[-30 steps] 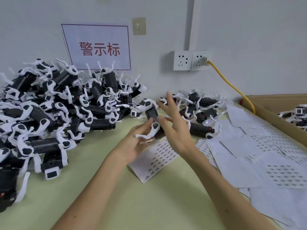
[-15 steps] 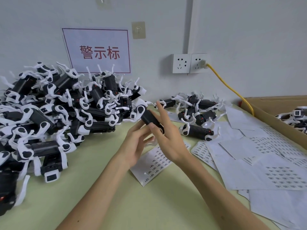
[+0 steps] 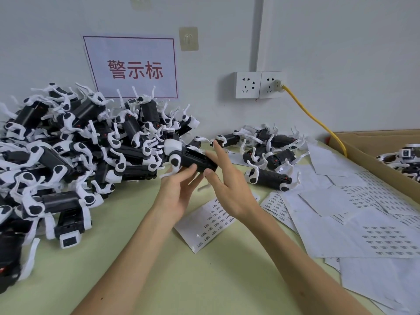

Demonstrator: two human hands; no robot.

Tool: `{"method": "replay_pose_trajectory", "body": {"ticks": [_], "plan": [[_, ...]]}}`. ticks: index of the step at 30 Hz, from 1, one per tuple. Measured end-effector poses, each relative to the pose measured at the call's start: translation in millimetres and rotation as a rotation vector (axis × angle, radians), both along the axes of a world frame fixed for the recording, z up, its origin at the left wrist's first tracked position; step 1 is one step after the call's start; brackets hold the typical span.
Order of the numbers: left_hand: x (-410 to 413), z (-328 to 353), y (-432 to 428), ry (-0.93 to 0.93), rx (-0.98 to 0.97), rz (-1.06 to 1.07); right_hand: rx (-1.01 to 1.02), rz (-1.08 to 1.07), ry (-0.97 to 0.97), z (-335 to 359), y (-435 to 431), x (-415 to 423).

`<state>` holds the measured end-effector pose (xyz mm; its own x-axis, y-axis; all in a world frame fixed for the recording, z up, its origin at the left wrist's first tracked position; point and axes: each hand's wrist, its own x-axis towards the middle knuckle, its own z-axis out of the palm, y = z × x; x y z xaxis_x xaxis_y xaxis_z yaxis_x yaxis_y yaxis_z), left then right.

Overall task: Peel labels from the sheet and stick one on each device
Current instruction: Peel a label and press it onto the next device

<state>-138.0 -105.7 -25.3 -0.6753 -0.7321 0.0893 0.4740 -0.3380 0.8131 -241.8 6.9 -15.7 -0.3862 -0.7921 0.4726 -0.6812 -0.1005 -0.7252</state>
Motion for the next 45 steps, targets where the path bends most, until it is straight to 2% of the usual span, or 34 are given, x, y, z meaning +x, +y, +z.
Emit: {"method": "replay_pose_trajectory", "body": {"ticks": [5,9,13,19,22,24,27,29,31,34,36,41,45], "plan": [[2.1,1.9,-2.6,-0.020,0.063,0.087,-0.009,0.019,0.050,-0.8,1.1,0.2],[2.7,1.1,-2.0,-0.006,0.048,0.036,-0.052,0.032,0.010,-4.2,-3.1,0.4],[2.8,2.6,1.0,0.022,-0.039,-0.121,-0.062,0.053,-0.283,-2.0,-5.8,-2.1],[4.5,6.8,5.0,-0.212,-0.320,-0.132,-0.281,0.002,-0.631,7.9,-4.4,-8.2],[2.1,0.4,7.4,-0.405,-0.464,-0.099,-0.389,-0.010,-0.823,14.6,-1.5,-14.1],[0.3,-4.2,8.6,-0.471,-0.403,-0.112,-0.463,0.032,-0.982,18.6,1.1,-18.7],[-1.4,-4.6,4.7,-0.402,-0.154,-0.051,-0.514,0.144,-1.154,24.5,6.0,-22.7],[1.1,-1.1,0.6,-0.326,-0.053,-0.036,-0.475,0.186,-1.130,25.9,6.9,-22.6],[6.9,3.0,-2.3,-0.245,-0.007,-0.173,-0.406,0.163,-1.042,24.5,5.4,-18.8],[14.7,9.0,1.1,-0.192,-0.090,-0.452,-0.351,0.119,-0.968,20.5,3.2,-15.6],[13.4,9.8,4.0,-0.188,-0.144,-0.526,-0.360,0.085,-0.952,21.8,4.4,-17.7],[6.4,7.2,13.1,-0.246,-0.170,-0.504,-0.275,-0.043,-0.691,20.8,4.5,-20.1],[-0.5,5.3,20.1,-0.268,-0.114,-0.334,-0.204,-0.177,-0.372,12.4,2.2,-13.5]]}}
